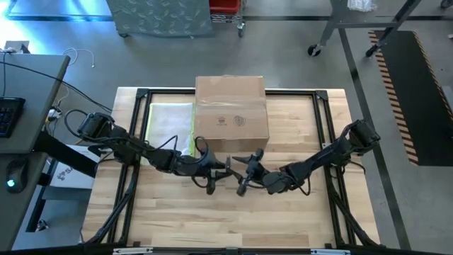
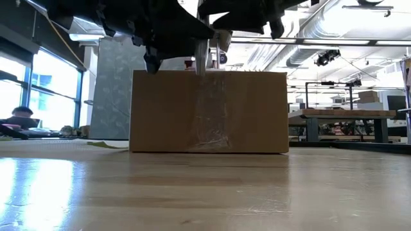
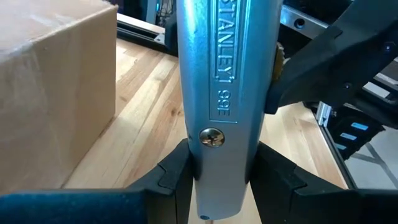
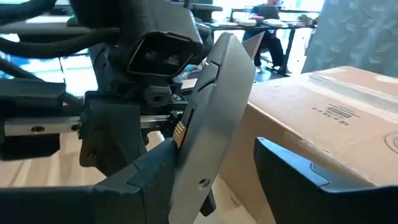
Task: Unpack boxes
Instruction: Open the cardboard box using the silver cutter
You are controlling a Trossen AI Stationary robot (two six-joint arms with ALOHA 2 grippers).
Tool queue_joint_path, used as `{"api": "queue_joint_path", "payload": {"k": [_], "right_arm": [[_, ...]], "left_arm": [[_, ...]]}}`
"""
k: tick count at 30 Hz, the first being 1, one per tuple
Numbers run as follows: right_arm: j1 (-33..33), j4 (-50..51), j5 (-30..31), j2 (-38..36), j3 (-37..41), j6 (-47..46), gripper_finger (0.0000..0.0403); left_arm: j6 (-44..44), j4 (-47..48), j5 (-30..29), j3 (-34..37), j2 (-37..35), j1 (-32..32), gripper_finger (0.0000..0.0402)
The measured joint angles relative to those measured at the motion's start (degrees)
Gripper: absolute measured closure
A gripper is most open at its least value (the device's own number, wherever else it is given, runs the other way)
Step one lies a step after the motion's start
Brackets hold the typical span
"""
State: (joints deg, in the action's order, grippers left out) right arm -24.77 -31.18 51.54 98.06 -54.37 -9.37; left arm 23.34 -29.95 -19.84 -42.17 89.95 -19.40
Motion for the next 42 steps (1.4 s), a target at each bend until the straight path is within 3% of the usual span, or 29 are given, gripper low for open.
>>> {"api": "queue_joint_path", "payload": {"k": [7,19,24,28,32,35,42], "right_arm": [[0.0,0.0,3.2,0.1,0.0,-3.1,0.0206],[-1.1,-0.6,5.1,-4.0,0.0,7.8,0.0206],[-3.1,2.0,0.4,-7.7,-0.1,11.3,0.0206],[-4.5,5.2,-4.0,-8.9,-0.1,7.4,0.0206],[-4.4,8.0,-4.1,-6.6,0.0,-3.8,0.0206],[-2.3,1.6,-4.5,-3.5,0.0,-6.6,0.0206],[1.8,-13.9,-6.3,-0.1,0.0,0.4,0.0206]], "left_arm": [[0.1,0.2,-0.2,0.0,0.0,0.0,0.0296],[-1.8,1.4,-0.3,0.1,-0.7,1.0,0.0296],[-3.0,2.4,-0.7,0.2,-2.1,1.0,0.0296],[-4.3,3.4,-4.6,0.2,-3.7,0.8,0.0296],[-6.0,3.0,-9.3,0.1,-5.9,0.1,0.0296],[-6.1,3.4,-14.2,0.1,-6.4,-0.7,0.0296],[-7.4,3.8,-19.9,0.1,-6.6,-1.8,0.0296]]}}
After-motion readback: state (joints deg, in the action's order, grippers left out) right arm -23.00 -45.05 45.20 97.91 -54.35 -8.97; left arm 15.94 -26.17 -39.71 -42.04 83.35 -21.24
